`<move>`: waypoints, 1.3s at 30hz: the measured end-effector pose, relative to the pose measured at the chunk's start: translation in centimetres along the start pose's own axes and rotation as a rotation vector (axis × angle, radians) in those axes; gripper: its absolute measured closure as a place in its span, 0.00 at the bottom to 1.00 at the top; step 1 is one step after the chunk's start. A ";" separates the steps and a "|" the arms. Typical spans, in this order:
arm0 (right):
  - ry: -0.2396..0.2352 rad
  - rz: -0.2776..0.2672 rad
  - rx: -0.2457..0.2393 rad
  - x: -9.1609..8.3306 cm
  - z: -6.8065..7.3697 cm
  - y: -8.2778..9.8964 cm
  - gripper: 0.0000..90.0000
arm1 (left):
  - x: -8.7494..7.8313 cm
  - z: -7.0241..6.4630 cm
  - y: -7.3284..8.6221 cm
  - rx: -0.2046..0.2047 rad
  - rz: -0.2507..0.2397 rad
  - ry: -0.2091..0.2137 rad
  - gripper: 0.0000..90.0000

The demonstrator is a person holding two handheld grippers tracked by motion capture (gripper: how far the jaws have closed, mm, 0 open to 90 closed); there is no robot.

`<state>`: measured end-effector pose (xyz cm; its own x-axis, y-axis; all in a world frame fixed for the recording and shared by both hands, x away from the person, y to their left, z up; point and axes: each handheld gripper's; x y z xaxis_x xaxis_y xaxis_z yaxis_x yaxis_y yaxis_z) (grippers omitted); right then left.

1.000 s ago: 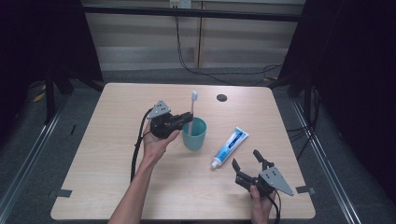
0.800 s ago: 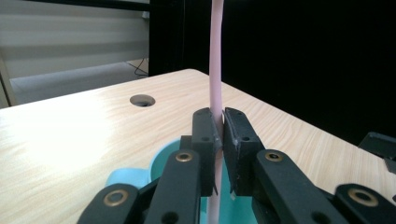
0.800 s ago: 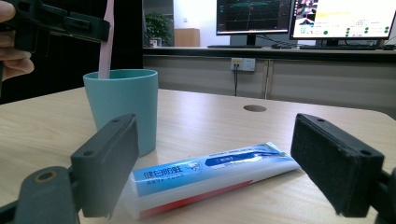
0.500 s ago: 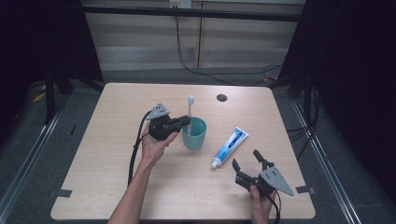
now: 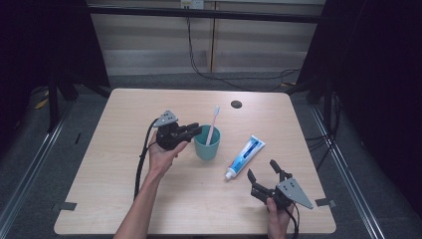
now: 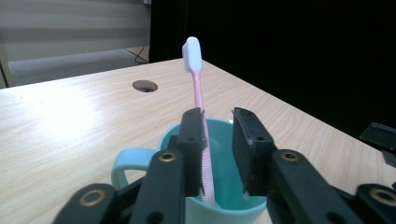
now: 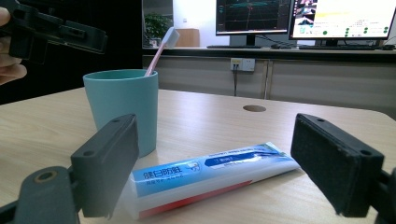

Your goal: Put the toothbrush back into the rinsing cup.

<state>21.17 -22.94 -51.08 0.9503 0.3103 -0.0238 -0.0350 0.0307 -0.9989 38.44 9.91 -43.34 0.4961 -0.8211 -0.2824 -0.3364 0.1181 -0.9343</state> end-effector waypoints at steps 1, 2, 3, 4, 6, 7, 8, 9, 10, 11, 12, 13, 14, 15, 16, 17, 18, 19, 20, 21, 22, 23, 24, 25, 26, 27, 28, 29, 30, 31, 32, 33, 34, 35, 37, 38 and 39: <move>0.000 0.000 0.000 0.0 0.0 0.0 0.16 | -0.1 0.0 0.0 0.000 0.002 -0.002 0.79; 0.000 0.000 0.000 0.0 0.0 0.0 0.16 | -0.2 0.0 0.0 -0.007 -0.003 0.001 0.77; 0.000 0.000 0.000 0.0 0.0 0.0 0.16 | -0.3 0.0 -0.1 -0.002 0.002 -0.001 0.75; 0.000 0.000 0.000 0.0 0.0 0.0 0.16 | -0.4 0.0 -0.1 -0.004 0.001 -0.005 0.73; 0.001 0.000 0.000 0.0 0.0 0.0 0.16 | -0.6 0.0 -0.2 -0.011 -0.004 0.003 0.69; 0.001 0.000 0.000 0.0 0.0 0.0 0.16 | -0.7 0.0 -0.2 -0.011 -0.004 0.003 0.67; 0.001 0.000 0.000 0.0 0.0 0.0 0.16 | -0.8 0.0 -0.3 -0.006 0.000 0.001 0.64; 0.001 0.000 0.000 0.0 0.0 0.0 0.16 | -0.9 0.0 -0.4 -0.009 -0.001 -0.002 0.60; 0.001 0.000 0.000 0.0 0.0 0.0 0.16 | -1.1 0.0 -0.4 -0.011 -0.008 0.000 0.57; 0.001 0.000 0.001 0.0 0.0 0.0 0.16 | -1.2 -0.1 -0.4 -0.014 -0.010 -0.002 0.55; 0.001 0.000 0.001 0.0 0.0 0.0 0.16 | -1.4 -0.1 -0.5 -0.013 -0.013 -0.005 0.52; 0.001 0.000 0.001 0.0 0.0 0.0 0.16 | -1.6 -0.1 -0.5 0.001 -0.008 -0.017 0.50; 0.001 0.000 0.001 0.0 0.0 0.0 0.16 | -1.7 -0.2 -0.5 0.006 -0.008 -0.026 0.48; 0.001 0.000 0.001 0.0 0.0 0.0 0.16 | -1.9 -0.3 -0.5 0.004 -0.008 -0.037 0.44; 0.001 0.000 0.001 0.0 0.0 0.0 0.16 | -2.1 -0.4 -0.6 0.012 -0.010 -0.039 0.40; 0.001 -0.001 0.001 0.0 0.0 0.0 0.16 | -2.3 -0.4 -0.6 0.014 -0.015 -0.040 0.38; 0.001 0.000 0.001 0.0 0.0 0.0 0.16 | -2.5 -0.4 -0.6 0.020 -0.012 -0.049 0.37; 0.002 0.000 0.001 0.0 0.0 0.0 0.16 | -2.6 -0.4 -0.5 0.020 -0.012 -0.057 0.33; 0.002 0.000 0.001 0.0 0.0 0.0 0.16 | -2.8 -0.4 -0.5 0.017 -0.012 -0.060 0.30; 0.002 -0.001 0.001 0.0 0.0 0.0 0.16 | -2.9 -0.4 -0.4 0.010 -0.017 -0.061 0.28; 0.002 -0.001 0.001 0.0 0.0 0.0 0.16 | -3.2 -0.5 -0.3 0.008 -0.025 -0.071 0.27; 0.003 -0.001 0.001 0.0 0.0 0.0 0.16 | -3.4 -0.6 -0.1 0.013 -0.030 -0.077 0.24; 0.003 -0.001 0.002 0.0 0.0 0.0 0.16 | -3.6 -0.7 0.1 0.026 -0.024 -0.080 0.23; 0.003 0.000 0.002 0.0 0.0 0.0 0.16 | -3.8 -0.8 0.2 0.032 -0.020 -0.084 0.23; 0.003 0.000 0.002 0.0 0.0 0.0 0.16 | -3.9 -0.8 0.4 0.031 -0.024 -0.086 0.23; 0.003 -0.001 0.001 0.0 0.0 0.0 0.16 | -4.1 -0.8 0.4 0.032 -0.021 -0.091 0.21; 0.003 -0.001 0.001 0.0 0.0 0.0 0.16 | -4.3 -0.7 0.5 0.031 -0.024 -0.089 0.20; 0.004 -0.001 0.001 0.0 0.0 0.0 0.16 | -4.4 -0.7 0.6 0.033 -0.025 -0.086 0.19; 0.004 -0.001 0.001 0.0 0.0 0.0 0.16 | -4.6 -0.8 0.7 0.049 -0.022 -0.088 0.18; 0.004 0.000 0.002 0.0 0.0 0.0 0.16 | -4.7 -0.8 0.8 0.055 -0.025 -0.095 0.18; 0.004 0.000 0.002 0.0 0.0 0.0 0.16 | -4.9 -0.9 0.9 0.059 -0.018 -0.091 0.17; 0.004 0.000 0.001 0.0 0.0 0.0 0.16 | -5.0 -1.0 1.0 0.056 -0.022 -0.084 0.17; 0.004 0.000 0.002 0.0 0.0 0.0 0.16 | -5.1 -1.2 1.2 0.065 -0.027 -0.079 0.17; 0.006 0.001 0.003 0.0 0.0 0.0 0.16 | -5.2 -1.3 1.4 0.066 -0.031 -0.079 0.17; 0.006 -0.001 0.002 0.0 0.0 0.0 0.16 | -5.4 -1.4 1.7 0.080 -0.015 -0.079 0.17; 0.007 0.000 0.002 0.0 0.0 0.0 0.16 | -5.5 -1.5 1.9 0.085 -0.018 -0.078 0.17; 0.006 -0.001 0.002 0.0 0.0 0.0 0.16 | -5.6 -1.5 2.0 0.091 -0.019 -0.083 0.17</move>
Point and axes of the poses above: each handheld gripper's, and its own axes: x roughly forward along the jaws, y roughly out of its underside, z roughly to its left, and after that the axes turned 1 degree about x, right-handed
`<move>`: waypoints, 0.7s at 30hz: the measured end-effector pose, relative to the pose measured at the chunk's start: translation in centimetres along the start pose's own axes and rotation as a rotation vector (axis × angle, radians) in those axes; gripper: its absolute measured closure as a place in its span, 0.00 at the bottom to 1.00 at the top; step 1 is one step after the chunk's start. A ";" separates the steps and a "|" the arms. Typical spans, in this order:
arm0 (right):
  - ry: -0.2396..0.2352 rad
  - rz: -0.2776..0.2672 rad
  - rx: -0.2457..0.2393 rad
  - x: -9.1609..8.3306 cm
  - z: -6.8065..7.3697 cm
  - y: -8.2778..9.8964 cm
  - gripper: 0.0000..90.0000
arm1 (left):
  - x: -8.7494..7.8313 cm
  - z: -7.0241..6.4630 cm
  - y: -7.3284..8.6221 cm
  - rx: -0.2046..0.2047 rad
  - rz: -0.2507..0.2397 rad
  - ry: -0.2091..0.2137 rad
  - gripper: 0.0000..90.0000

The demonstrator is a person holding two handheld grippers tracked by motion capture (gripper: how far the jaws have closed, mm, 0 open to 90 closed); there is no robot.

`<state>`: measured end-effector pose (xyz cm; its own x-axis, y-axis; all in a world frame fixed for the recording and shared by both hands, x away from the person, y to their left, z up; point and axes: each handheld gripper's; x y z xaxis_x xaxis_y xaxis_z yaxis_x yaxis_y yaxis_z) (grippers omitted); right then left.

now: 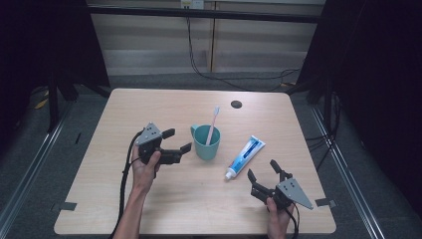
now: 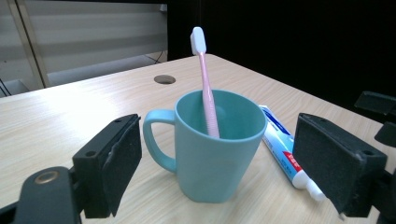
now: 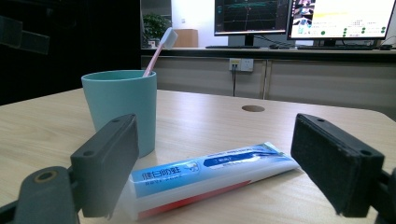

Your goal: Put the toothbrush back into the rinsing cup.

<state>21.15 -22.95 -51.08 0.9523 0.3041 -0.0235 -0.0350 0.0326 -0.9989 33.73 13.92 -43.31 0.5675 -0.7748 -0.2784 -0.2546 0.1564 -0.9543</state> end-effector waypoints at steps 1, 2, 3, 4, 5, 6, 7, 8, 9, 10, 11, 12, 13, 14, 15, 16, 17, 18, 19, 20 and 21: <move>-0.001 -0.001 0.000 0.0 0.0 0.0 0.16 | -0.2 -0.1 0.1 0.003 0.003 -0.012 0.17; -0.001 0.000 0.000 0.0 0.0 0.0 0.16 | -0.4 -0.1 0.3 0.006 0.004 -0.015 0.17; 0.000 0.000 0.001 0.0 0.0 0.0 0.16 | -0.5 -0.1 0.4 0.006 0.004 -0.021 0.17; -0.001 0.000 0.001 0.0 0.0 0.0 0.16 | -0.7 -0.1 0.6 0.007 0.001 -0.025 0.17; -0.001 -0.001 0.000 0.0 0.0 0.0 0.16 | -0.9 -0.1 0.7 0.009 0.004 -0.029 0.17; -0.001 0.000 0.000 0.0 0.0 0.0 0.16 | -1.1 -0.2 0.9 0.008 -0.006 -0.026 0.17; -0.001 0.000 0.000 0.0 0.0 0.0 0.16 | -1.3 -0.2 1.1 0.004 -0.008 -0.016 0.17; -0.001 0.000 0.000 0.0 0.0 0.0 0.16 | -1.4 -0.3 1.2 0.008 -0.006 -0.010 0.17; 0.000 0.000 0.000 0.0 0.0 0.0 0.16 | -1.6 -0.4 1.4 0.011 -0.003 -0.016 0.17; 0.000 0.000 0.000 0.0 0.0 0.0 0.16 | -1.7 -0.5 1.5 0.011 -0.001 -0.025 0.17; 0.001 -0.001 0.000 0.0 0.0 0.0 0.16 | -1.8 -0.5 1.7 0.015 -0.006 -0.029 0.17; 0.001 -0.001 0.000 0.0 0.0 0.0 0.16 | -1.9 -0.6 1.8 0.012 -0.007 -0.030 0.17; 0.001 -0.001 0.000 0.0 0.0 0.0 0.16 | -2.0 -0.6 1.9 0.015 -0.004 -0.035 0.17; 0.001 0.000 0.002 0.0 0.0 0.0 0.16 | -2.2 -0.6 2.1 0.018 0.001 -0.043 0.17; 0.003 0.001 0.002 0.0 0.0 0.0 0.16 | -2.4 -0.7 2.4 0.013 -0.002 -0.047 0.17; 0.003 0.001 0.003 0.0 0.0 0.0 0.16 | -2.6 -0.6 2.5 0.014 -0.005 -0.049 0.17; 0.003 0.001 0.003 0.0 0.0 0.0 0.16 | -2.8 -0.6 2.6 0.019 -0.008 -0.060 0.17; 0.005 0.002 0.002 0.0 0.0 0.0 0.16 | -2.9 -0.6 2.7 0.022 -0.003 -0.078 0.17; 0.005 0.004 0.004 0.0 0.0 0.0 0.16 | -3.1 -0.6 2.9 0.018 -0.006 -0.077 0.17; 0.007 0.005 0.003 0.1 0.0 0.0 0.16 | -3.3 -0.6 3.1 0.016 -0.009 -0.079 0.17; 0.008 0.008 0.003 0.1 0.0 0.0 0.16 | -3.4 -0.6 3.3 0.015 -0.007 -0.085 0.17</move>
Point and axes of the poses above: each handheld gripper's, and its own axes: x roughly forward along the jaws, y roughly out of its underside, z roughly to its left, and after that the axes turned 1 degree about x, right-handed
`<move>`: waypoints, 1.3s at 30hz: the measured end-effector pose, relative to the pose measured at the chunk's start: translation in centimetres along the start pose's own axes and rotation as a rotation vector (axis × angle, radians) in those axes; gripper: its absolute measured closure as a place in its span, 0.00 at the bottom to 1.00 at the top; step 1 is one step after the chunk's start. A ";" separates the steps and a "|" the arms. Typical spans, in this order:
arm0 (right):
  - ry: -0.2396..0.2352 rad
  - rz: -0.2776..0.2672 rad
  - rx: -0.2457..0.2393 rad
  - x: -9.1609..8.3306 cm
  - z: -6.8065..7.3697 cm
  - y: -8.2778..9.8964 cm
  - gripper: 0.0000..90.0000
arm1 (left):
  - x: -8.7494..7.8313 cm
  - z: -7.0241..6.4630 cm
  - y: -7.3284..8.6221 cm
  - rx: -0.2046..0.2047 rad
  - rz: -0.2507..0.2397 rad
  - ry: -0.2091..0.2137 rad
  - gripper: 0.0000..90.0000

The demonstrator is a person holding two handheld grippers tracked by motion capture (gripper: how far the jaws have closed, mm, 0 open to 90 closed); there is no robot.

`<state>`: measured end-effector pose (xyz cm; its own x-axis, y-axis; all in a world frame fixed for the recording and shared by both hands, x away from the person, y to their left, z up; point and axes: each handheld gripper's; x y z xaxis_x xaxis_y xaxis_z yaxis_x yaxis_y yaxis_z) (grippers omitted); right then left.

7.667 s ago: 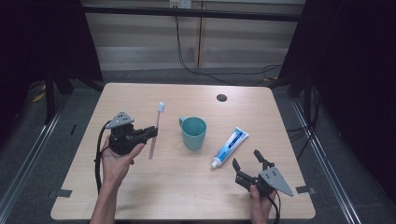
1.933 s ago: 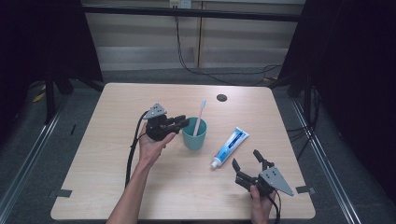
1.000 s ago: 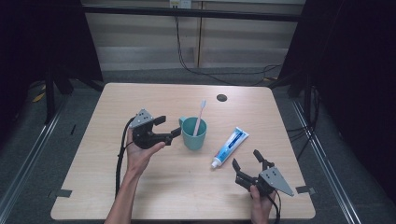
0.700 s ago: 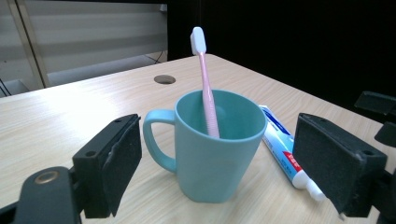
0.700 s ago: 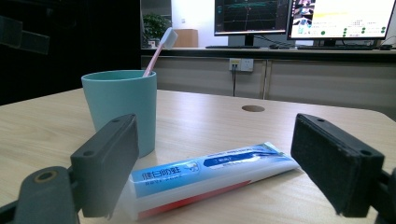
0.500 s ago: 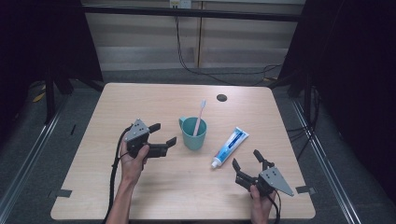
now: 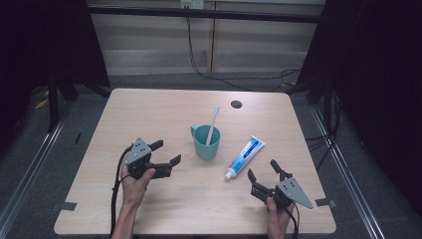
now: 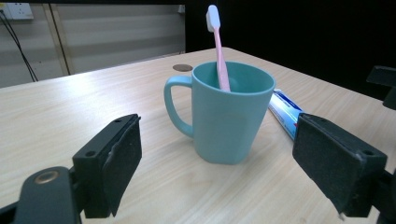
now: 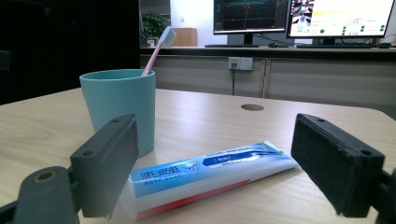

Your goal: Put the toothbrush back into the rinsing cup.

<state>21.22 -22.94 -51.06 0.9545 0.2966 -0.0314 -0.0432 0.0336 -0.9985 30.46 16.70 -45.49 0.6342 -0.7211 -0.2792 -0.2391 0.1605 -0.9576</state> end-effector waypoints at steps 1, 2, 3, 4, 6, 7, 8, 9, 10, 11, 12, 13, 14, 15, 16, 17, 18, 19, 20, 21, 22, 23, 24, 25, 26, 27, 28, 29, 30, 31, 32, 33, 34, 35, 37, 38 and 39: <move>-0.001 -0.001 0.000 0.0 0.0 0.0 0.16 | -0.1 0.0 0.2 -0.003 -0.001 -0.008 0.17; -0.001 -0.001 0.001 0.0 0.0 0.0 0.16 | -0.2 0.0 0.5 -0.009 -0.006 -0.017 0.17; -0.003 0.000 0.001 0.0 0.0 0.0 0.16 | -0.4 0.0 0.8 -0.020 -0.008 -0.016 0.17; -0.003 0.001 0.001 0.0 0.0 0.0 0.16 | -0.5 0.1 1.0 -0.023 -0.009 -0.018 0.17; -0.003 0.000 -0.002 0.0 0.0 0.0 0.16 | -0.7 0.2 1.5 -0.032 -0.022 -0.052 0.17; -0.004 -0.001 -0.004 0.0 0.0 0.0 0.16 | -0.7 0.2 1.7 -0.029 -0.021 -0.059 0.17; -0.004 -0.001 -0.004 0.0 0.0 0.0 0.16 | -0.7 0.2 1.9 -0.017 0.010 -0.068 0.17; -0.004 -0.002 -0.006 0.0 0.0 0.0 0.16 | -0.7 0.1 2.1 -0.019 0.009 -0.069 0.17; -0.005 -0.004 -0.006 0.0 0.0 0.0 0.16 | -0.9 0.1 2.3 -0.018 -0.007 -0.069 0.18; -0.004 -0.004 -0.004 0.0 0.0 0.0 0.16 | -1.0 0.0 2.6 -0.023 -0.019 -0.074 0.18; -0.003 -0.004 -0.002 0.0 0.0 0.0 0.16 | -1.1 0.1 2.9 -0.025 -0.020 -0.080 0.18; -0.002 -0.004 -0.004 0.0 0.0 0.0 0.16 | -1.2 0.1 3.1 -0.024 -0.001 -0.072 0.17; -0.003 -0.004 -0.003 0.0 0.0 0.0 0.16 | -1.2 0.0 3.3 -0.015 0.001 -0.081 0.18; -0.002 -0.007 -0.004 0.0 0.0 0.0 0.16 | -1.3 0.0 3.5 0.001 -0.002 -0.096 0.18; -0.003 -0.007 -0.004 0.0 0.0 0.0 0.16 | -1.5 0.0 3.8 0.010 -0.007 -0.119 0.18; -0.003 -0.008 -0.004 0.0 0.0 0.0 0.16 | -1.6 0.1 3.9 0.005 -0.011 -0.121 0.18; -0.003 -0.008 -0.004 0.0 0.0 0.0 0.16 | -1.7 0.2 4.2 -0.010 -0.015 -0.117 0.18; -0.003 -0.007 -0.004 0.0 0.0 0.0 0.16 | -1.9 0.3 4.3 -0.014 -0.003 -0.116 0.17; -0.004 -0.006 -0.005 0.0 0.0 0.0 0.16 | -2.0 0.2 4.5 -0.010 -0.020 -0.125 0.18; -0.004 -0.005 -0.006 0.0 0.0 0.0 0.16 | -2.2 0.2 4.6 -0.017 -0.027 -0.135 0.18; -0.003 -0.005 -0.006 0.0 0.0 0.0 0.16 | -2.3 0.3 4.7 -0.013 -0.027 -0.136 0.18; -0.003 -0.006 -0.006 0.0 0.0 0.0 0.16 | -2.5 0.3 4.9 -0.019 -0.030 -0.135 0.18; -0.003 -0.005 -0.006 0.0 0.0 0.0 0.16 | -2.6 0.3 5.3 -0.021 -0.035 -0.143 0.18; -0.002 -0.006 -0.005 0.0 0.0 0.0 0.16 | -2.7 0.3 5.5 -0.025 -0.024 -0.147 0.18; -0.002 -0.006 -0.005 0.0 0.0 0.0 0.16 | -2.8 0.3 5.7 -0.021 -0.013 -0.144 0.17; -0.002 -0.006 -0.005 0.0 0.1 0.0 0.16 | -2.9 0.2 5.9 -0.026 -0.027 -0.153 0.18; -0.002 -0.006 -0.006 0.0 0.0 0.0 0.16 | -3.0 0.2 6.0 -0.030 -0.036 -0.158 0.18; -0.002 -0.003 -0.007 0.0 0.0 0.0 0.16 | -3.1 0.2 6.0 -0.034 -0.044 -0.156 0.18; -0.002 -0.004 -0.008 0.0 0.0 0.0 0.16 | -3.3 0.3 6.1 -0.040 -0.054 -0.155 0.18; -0.001 -0.004 -0.007 0.0 0.0 0.0 0.16 | -3.4 0.3 6.1 -0.043 -0.062 -0.159 0.18; -0.002 -0.006 -0.007 0.0 0.0 0.0 0.16 | -3.6 0.3 6.2 -0.041 -0.074 -0.161 0.18; -0.001 -0.002 -0.005 0.0 0.0 0.0 0.16 | -3.7 0.2 6.3 -0.048 -0.089 -0.159 0.18; -0.001 -0.002 -0.004 0.0 0.0 0.0 0.16 | -3.9 0.2 6.3 -0.051 -0.096 -0.160 0.18; 0.001 0.000 0.000 0.0 0.0 0.0 0.16 | -4.0 0.2 6.4 -0.051 -0.101 -0.157 0.17; 0.012 0.002 0.007 0.0 0.0 0.0 0.16 | -4.2 0.2 6.5 -0.051 -0.127 -0.156 0.18; 0.016 0.002 0.007 0.1 0.0 0.0 0.15 | -4.3 0.2 6.6 -0.047 -0.134 -0.158 0.18; 0.017 0.003 0.007 0.1 0.0 0.0 0.14 | -4.4 0.2 6.6 -0.044 -0.132 -0.156 0.18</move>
Point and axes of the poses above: each handheld gripper's, and its own axes: x roughly forward along the jaws, y roughly out of its underside, z roughly to its left, and after that the axes turned 1 degree about x, right-handed
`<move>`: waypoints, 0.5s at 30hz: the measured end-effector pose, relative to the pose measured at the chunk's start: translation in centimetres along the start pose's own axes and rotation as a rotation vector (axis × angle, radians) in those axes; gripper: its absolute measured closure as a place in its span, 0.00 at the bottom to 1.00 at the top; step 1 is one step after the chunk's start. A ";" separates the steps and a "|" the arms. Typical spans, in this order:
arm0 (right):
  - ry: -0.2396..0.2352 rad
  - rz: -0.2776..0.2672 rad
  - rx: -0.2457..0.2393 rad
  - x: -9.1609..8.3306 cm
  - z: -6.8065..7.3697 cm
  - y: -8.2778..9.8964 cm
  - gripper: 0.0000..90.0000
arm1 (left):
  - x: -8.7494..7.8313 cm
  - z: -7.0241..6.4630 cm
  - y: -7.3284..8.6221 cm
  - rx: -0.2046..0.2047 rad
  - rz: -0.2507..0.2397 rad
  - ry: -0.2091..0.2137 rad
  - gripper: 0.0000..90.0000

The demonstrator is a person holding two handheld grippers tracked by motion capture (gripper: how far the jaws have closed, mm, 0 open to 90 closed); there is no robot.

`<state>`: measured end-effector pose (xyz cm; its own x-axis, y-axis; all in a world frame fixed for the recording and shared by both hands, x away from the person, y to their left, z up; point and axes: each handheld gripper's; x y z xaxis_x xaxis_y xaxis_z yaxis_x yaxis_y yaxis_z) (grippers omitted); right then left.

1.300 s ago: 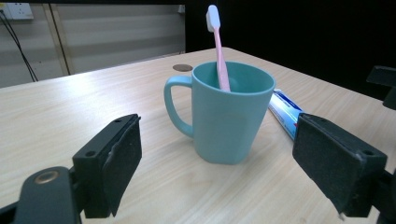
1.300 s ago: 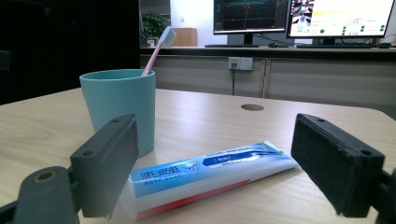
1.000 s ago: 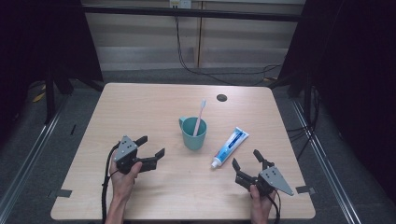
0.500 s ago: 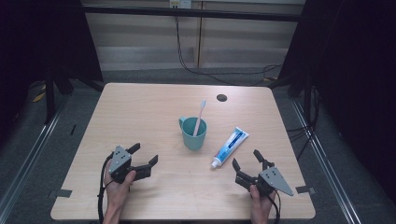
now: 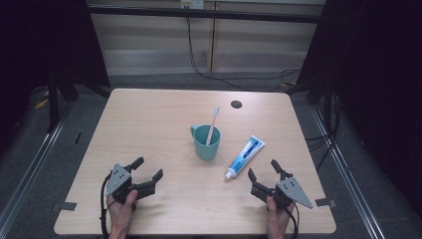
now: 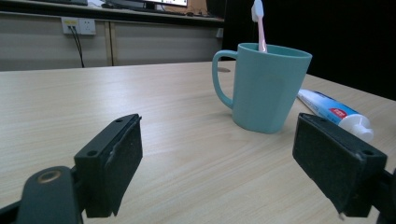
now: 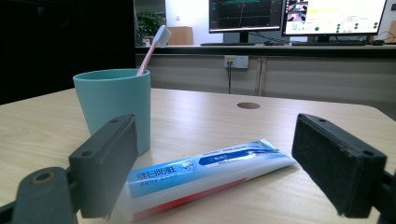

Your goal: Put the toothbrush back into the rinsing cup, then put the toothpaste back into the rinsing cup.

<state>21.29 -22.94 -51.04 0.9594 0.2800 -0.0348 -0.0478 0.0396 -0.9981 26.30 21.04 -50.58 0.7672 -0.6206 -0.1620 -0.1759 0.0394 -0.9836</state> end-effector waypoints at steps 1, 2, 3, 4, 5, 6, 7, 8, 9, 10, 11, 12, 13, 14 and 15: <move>0.003 -0.002 0.002 0.0 0.0 0.0 0.15 | 0.0 0.0 0.0 -0.001 -0.004 0.003 0.18; 0.005 0.000 0.003 0.0 0.0 0.0 0.14 | 0.0 -0.1 0.0 -0.001 -0.011 0.006 0.18; 0.000 -0.001 0.003 0.0 0.0 0.0 0.14 | -0.1 -0.1 0.1 -0.002 -0.017 0.012 0.18; -0.008 0.003 0.005 0.0 -0.1 0.0 0.14 | -0.1 0.0 0.1 0.001 -0.018 0.007 0.18; -0.008 0.012 0.008 0.1 -0.1 -0.1 0.14 | -0.2 0.1 0.1 0.006 -0.018 0.015 0.17; -0.011 0.020 0.012 0.1 -0.1 -0.1 0.14 | -0.2 0.0 0.1 -0.004 -0.024 0.015 0.17; -0.002 0.026 0.012 0.2 -0.1 -0.1 0.14 | -0.2 0.0 0.1 -0.007 -0.034 0.021 0.18; 0.008 0.040 0.013 0.3 -0.1 -0.2 0.14 | -0.4 0.0 0.2 -0.007 -0.042 0.022 0.18; 0.016 0.055 0.010 0.4 -0.1 -0.2 0.14 | -0.5 0.0 0.2 0.001 -0.055 0.019 0.18; 0.014 0.069 0.009 0.5 -0.1 -0.3 0.14 | -0.6 -0.1 0.3 0.001 -0.070 0.016 0.17; 0.009 0.074 0.010 0.6 -0.1 -0.3 0.14 | -0.8 -0.1 0.3 0.016 -0.075 0.009 0.17; 0.004 0.083 0.010 0.6 -0.1 -0.3 0.14 | -0.8 -0.2 0.4 0.014 -0.091 0.009 0.17; 0.002 0.093 0.016 0.7 -0.2 -0.3 0.14 | -0.9 -0.3 0.4 0.034 -0.095 0.008 0.17; 0.008 0.108 0.024 0.7 -0.2 -0.4 0.14 | -0.9 -0.4 0.5 0.036 -0.103 0.007 0.17; 0.003 0.117 0.030 0.8 -0.3 -0.4 0.15 | -1.0 -0.4 0.5 0.060 -0.107 0.009 0.17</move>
<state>22.13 -22.99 -50.69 0.9475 0.2815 -0.1515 -0.1681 0.0356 -0.9851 25.20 21.32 -50.86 0.7737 -0.6311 -0.0550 -0.0555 0.0190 -0.9983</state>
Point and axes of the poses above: each handheld gripper's, and its own axes: x roughly forward along the jaws, y roughly out of its underside, z roughly to its left, and after that the axes turned 1 degree about x, right-handed
